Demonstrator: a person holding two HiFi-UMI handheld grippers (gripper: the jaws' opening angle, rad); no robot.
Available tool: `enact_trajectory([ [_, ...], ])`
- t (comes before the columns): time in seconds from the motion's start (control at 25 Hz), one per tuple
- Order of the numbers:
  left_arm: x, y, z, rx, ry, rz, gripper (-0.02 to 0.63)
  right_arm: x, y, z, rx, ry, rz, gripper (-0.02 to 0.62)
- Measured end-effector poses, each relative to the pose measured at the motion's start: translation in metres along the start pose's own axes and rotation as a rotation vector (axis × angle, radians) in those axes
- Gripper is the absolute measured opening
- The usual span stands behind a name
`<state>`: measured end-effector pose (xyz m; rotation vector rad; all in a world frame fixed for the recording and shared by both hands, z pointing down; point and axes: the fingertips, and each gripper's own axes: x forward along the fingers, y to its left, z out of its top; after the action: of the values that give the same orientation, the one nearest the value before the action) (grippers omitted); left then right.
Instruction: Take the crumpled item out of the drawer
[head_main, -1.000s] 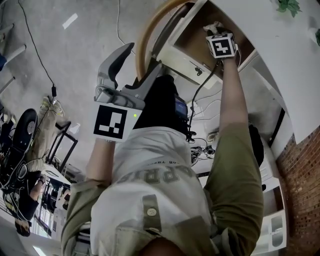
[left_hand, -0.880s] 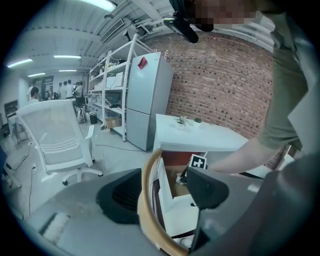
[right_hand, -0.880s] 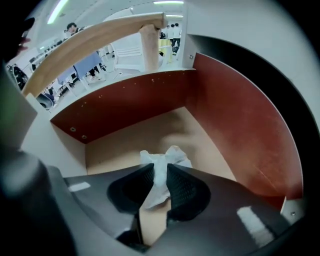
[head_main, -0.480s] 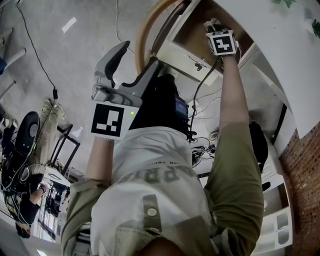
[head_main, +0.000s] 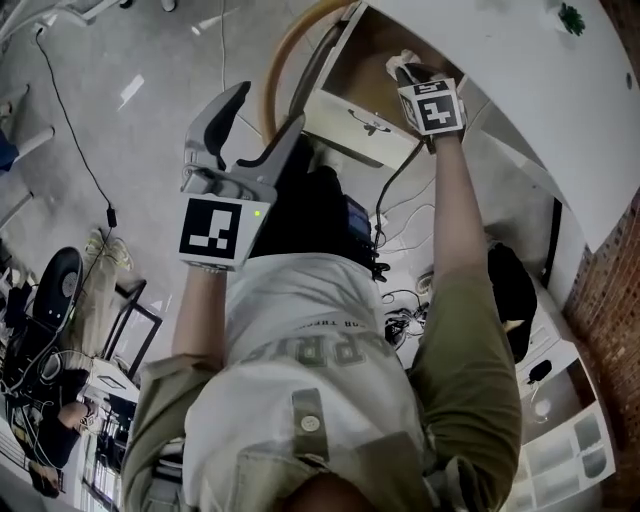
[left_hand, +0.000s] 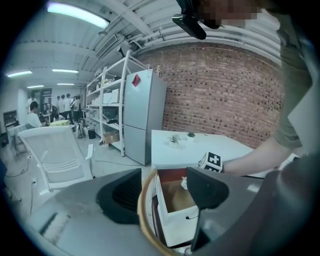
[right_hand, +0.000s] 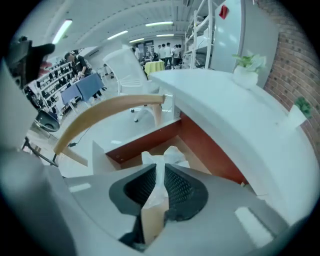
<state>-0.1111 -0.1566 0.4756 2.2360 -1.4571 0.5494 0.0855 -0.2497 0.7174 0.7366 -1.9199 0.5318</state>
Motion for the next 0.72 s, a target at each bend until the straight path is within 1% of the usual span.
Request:
enact_trajectory([
  [0.12,-0.008,-0.008,0.023,0.068,-0.062,-0.017,0.296,-0.044,0.001,0.012,0.046,-0.080,-0.010,0.057],
  [0.32,-0.035,-0.028,0.062,0.089,-0.129,-0.012,0.295,-0.138,0.008,0.025,0.131,-0.235,-0.059,0.057],
  [0.56,-0.047,-0.054,0.110,0.124,-0.214,-0.021,0.295,-0.259,-0.010,0.045,0.302,-0.496,-0.175,0.057],
  [0.72,-0.054,-0.072,0.145,0.168,-0.276,-0.043,0.275,-0.331,-0.010,0.052,0.392,-0.668,-0.235,0.057],
])
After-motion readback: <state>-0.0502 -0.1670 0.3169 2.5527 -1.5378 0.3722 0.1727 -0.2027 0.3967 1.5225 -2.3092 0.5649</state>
